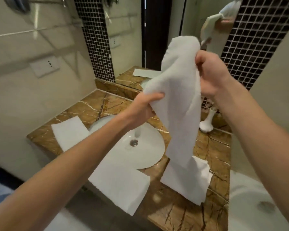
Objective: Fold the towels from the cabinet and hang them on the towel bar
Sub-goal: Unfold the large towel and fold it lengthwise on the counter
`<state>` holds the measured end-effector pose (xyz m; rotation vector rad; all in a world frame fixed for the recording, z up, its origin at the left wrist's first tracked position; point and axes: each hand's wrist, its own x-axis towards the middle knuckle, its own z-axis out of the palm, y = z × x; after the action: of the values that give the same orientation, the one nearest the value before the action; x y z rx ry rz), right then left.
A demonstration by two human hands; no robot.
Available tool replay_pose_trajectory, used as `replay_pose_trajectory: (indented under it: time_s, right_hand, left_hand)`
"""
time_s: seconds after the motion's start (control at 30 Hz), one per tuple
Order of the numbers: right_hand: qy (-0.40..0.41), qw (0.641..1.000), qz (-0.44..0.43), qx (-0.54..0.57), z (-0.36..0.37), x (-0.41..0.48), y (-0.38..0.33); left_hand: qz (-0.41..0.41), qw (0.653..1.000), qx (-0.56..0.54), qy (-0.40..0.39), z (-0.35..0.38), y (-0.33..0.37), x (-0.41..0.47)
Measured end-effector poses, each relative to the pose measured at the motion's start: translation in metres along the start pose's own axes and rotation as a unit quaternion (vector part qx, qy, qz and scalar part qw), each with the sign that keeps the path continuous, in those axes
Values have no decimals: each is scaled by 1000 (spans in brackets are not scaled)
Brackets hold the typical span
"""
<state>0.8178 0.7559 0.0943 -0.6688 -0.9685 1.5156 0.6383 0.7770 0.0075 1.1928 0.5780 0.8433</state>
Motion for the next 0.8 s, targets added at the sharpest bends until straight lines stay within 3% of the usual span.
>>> replay_pose_trajectory:
  time_s: [0.13, 0.4, 0.8]
  right_hand:
    - [-61, 997, -41, -21, 30, 17, -16]
    - [-112, 991, -62, -49, 73, 50, -42]
    - [-57, 988, -16, -145, 127, 76, -52]
  left_hand:
    - [58, 998, -16, 16, -11, 62, -9]
    - [139, 982, -4, 129, -20, 155, -25]
    - [222, 957, 58, 175, -39, 239, -58]
